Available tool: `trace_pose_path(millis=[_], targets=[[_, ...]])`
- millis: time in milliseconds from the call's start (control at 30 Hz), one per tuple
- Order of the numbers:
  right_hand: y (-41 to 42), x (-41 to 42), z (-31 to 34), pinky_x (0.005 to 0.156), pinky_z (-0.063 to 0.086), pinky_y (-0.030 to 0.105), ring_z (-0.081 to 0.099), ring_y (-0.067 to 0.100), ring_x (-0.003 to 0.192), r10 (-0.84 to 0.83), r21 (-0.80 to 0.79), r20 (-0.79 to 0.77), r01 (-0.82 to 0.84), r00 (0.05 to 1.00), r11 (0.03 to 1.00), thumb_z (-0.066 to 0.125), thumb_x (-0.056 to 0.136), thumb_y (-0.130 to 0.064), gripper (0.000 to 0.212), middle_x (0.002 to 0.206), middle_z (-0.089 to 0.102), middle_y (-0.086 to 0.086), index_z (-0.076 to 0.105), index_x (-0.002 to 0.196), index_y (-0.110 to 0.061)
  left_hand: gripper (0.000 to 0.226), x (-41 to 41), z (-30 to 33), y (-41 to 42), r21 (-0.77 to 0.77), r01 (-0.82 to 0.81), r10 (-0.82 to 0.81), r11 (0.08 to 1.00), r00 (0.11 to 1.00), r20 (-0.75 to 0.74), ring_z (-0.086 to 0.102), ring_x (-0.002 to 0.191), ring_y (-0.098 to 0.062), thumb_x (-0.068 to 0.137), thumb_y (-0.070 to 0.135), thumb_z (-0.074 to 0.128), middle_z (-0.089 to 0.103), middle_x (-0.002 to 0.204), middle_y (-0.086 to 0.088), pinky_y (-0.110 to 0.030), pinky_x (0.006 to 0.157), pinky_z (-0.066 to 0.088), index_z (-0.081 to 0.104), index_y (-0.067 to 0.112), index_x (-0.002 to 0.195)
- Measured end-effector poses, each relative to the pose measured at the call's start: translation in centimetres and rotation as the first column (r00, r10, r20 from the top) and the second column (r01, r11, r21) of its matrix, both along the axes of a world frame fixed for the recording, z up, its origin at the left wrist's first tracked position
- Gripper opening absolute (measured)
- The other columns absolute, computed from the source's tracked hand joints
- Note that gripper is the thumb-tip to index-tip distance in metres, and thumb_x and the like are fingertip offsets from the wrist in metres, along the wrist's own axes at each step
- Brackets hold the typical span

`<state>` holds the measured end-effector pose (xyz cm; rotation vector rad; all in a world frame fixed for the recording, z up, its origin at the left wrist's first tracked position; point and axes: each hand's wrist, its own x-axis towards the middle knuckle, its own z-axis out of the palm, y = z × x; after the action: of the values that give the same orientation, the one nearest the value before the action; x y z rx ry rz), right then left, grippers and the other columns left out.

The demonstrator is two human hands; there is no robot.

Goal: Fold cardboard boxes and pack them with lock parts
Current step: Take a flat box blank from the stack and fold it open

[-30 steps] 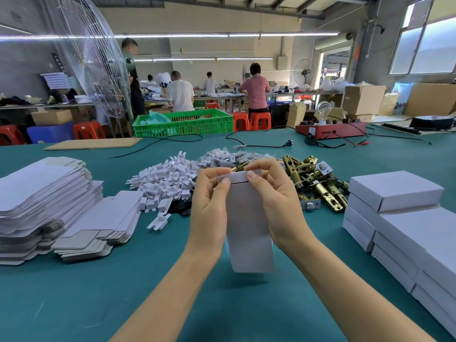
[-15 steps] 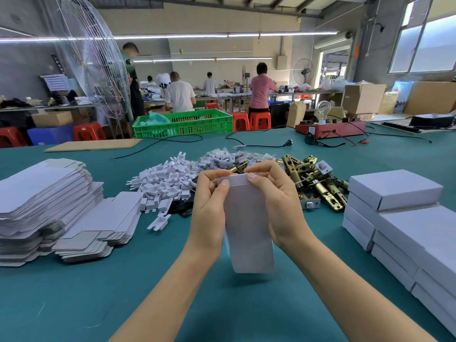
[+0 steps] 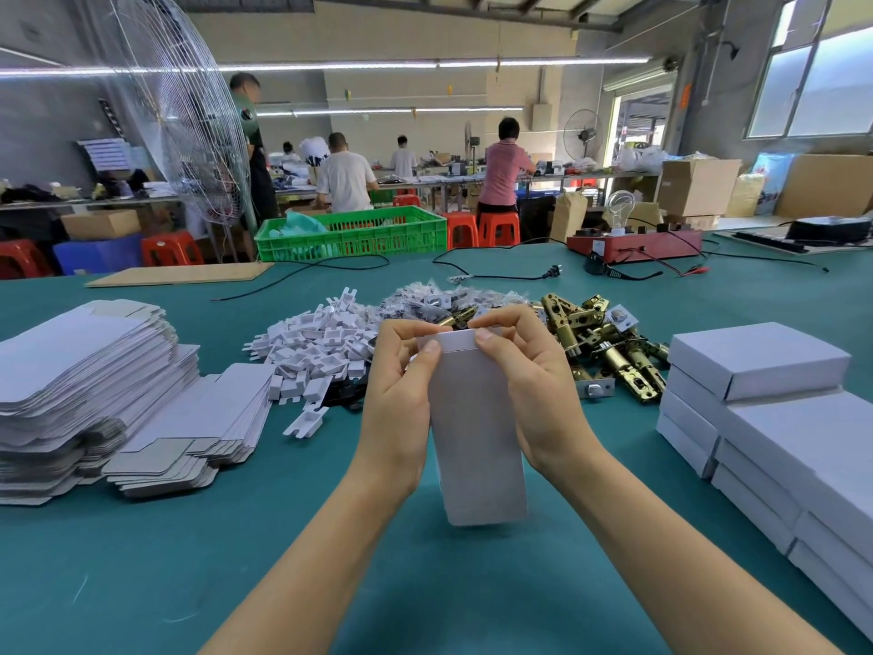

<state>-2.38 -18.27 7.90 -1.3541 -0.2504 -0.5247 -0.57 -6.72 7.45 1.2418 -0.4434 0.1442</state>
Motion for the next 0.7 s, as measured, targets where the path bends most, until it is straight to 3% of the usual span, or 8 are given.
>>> trace_pose_path(millis=[133,233,367,500,700], targets=[[0.05,0.07,-0.22,0.072,0.042,0.037,0.050,0.019,0.077,-0.034,-0.049,0.004,0.034,0.999,0.998,0.055,0.095,-0.009,0.021,0.080,0.057,-0.004,0.062,0.084,-0.025,0.014,0.17,0.10,0.18,0.043,-0.078,0.078,0.996,0.997,0.015,0.057,0.099,-0.032,0.081,0.024,0.056,0.067,0.109,-0.015,-0.050,0.085,0.044,0.064,0.035,0.077],[-0.13,0.15,-0.26,0.068,0.041,0.032,0.049,0.013,0.072,-0.076,-0.108,-0.006,0.075,0.997,0.991,0.055,0.095,-0.010,0.018,0.077,0.057,-0.009,0.063,0.086,-0.024,0.013,0.03,0.09,0.20,0.054,-0.115,0.115,0.992,0.993,0.009,0.057,0.091,-0.028,0.078,0.023,0.058,0.067,0.104,-0.017,-0.047,0.078,0.044,0.065,0.033,0.075],[-0.02,0.15,-0.43,0.066,0.039,0.028,0.047,0.009,0.069,-0.093,-0.138,-0.006,0.091,0.996,0.986,0.056,0.094,-0.011,0.012,0.076,0.057,-0.009,0.063,0.088,-0.018,0.013,0.06,0.27,0.43,0.025,-0.067,0.068,0.997,0.997,-0.047,0.057,0.083,-0.024,0.076,0.020,0.059,0.070,0.101,-0.013,-0.041,0.068,0.043,0.064,0.030,0.069],[-0.18,0.06,-0.16,0.067,0.043,0.027,0.054,0.006,0.072,-0.083,-0.117,-0.007,0.081,0.997,0.990,0.056,0.090,-0.017,0.013,0.082,0.061,-0.005,0.064,0.082,-0.024,0.011,-0.07,0.47,0.44,0.005,-0.010,0.010,1.000,0.999,-0.051,0.055,0.080,-0.022,0.076,0.019,0.059,0.072,0.099,-0.008,-0.033,0.061,0.041,0.062,0.026,0.067],[-0.27,0.00,-0.18,0.067,0.040,0.023,0.053,0.005,0.071,-0.092,-0.114,0.013,0.093,0.996,0.989,0.058,0.094,-0.013,0.015,0.078,0.061,-0.006,0.059,0.080,-0.018,0.016,-0.45,0.19,0.09,0.037,-0.054,0.054,0.998,0.999,0.007,0.053,0.088,-0.026,0.091,0.026,0.064,0.064,0.104,-0.027,-0.047,0.078,0.038,0.064,0.030,0.075]])
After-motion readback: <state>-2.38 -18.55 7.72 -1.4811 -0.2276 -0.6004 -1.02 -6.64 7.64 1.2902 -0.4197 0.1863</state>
